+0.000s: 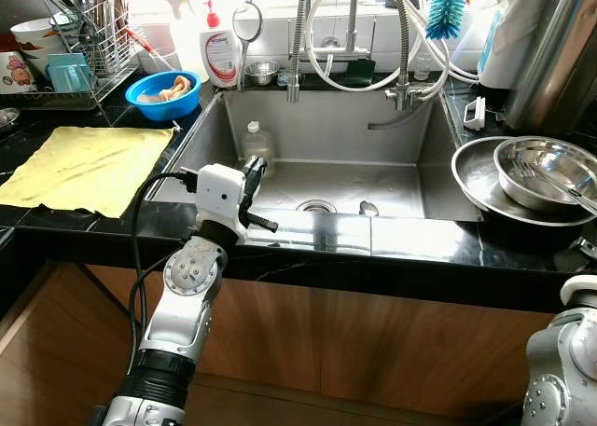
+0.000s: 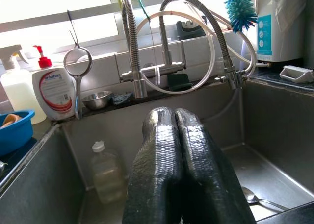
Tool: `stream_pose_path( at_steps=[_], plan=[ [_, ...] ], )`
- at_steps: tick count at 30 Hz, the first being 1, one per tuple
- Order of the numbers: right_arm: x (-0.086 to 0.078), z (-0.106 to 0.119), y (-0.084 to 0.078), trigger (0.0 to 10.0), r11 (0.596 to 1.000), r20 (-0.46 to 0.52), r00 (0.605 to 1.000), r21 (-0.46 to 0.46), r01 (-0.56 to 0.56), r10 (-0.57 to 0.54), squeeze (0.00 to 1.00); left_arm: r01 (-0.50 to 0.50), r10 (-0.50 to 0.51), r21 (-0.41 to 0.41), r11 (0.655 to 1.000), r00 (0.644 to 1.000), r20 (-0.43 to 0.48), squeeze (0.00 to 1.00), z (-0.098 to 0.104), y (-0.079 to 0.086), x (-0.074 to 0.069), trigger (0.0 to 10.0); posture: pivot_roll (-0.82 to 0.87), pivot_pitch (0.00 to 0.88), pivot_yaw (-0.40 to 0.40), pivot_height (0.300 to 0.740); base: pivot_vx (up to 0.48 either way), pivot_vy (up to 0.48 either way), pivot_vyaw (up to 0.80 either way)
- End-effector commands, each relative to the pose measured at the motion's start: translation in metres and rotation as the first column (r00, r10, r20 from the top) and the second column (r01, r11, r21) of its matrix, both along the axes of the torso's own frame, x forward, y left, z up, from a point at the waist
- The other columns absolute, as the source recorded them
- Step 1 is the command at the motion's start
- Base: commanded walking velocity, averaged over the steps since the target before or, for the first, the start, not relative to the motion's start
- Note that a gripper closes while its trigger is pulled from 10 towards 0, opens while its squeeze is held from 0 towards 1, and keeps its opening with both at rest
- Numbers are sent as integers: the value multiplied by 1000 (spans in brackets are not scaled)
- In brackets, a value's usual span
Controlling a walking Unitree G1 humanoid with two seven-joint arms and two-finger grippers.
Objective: Kitchen organization
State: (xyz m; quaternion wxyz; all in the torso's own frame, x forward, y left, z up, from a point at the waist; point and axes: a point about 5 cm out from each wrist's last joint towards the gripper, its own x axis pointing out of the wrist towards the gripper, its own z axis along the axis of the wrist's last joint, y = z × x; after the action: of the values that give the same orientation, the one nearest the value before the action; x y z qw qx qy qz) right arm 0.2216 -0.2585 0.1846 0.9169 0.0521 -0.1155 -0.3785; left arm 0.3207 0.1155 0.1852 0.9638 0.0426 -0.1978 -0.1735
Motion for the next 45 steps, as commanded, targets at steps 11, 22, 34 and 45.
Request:
stream_pose_path(
  at_steps=[11,22,34,45],
  plan=[
    [20,24,24,10000,966,28,979,-170,-196,204,0,-16,16,25,1000,1000,-5,0,0,3,1,10000,-58,0,78,740,0,0,0],
    [24,36,26,10000,953,58,970,-213,-217,234,0,-18,18,23,1000,1000,-3,0,-1,3,1,10000,-55,0,73,740,0,0,0],
    [25,59,29,0,932,109,965,-306,-197,239,0,-27,27,18,999,1000,-5,0,-1,4,2,10000,-54,0,68,740,0,0,0],
    [28,87,30,0,896,153,954,-406,-178,258,0,-32,32,12,999,999,-6,0,-2,4,2,10000,-62,0,66,740,0,0,0]
  ],
)
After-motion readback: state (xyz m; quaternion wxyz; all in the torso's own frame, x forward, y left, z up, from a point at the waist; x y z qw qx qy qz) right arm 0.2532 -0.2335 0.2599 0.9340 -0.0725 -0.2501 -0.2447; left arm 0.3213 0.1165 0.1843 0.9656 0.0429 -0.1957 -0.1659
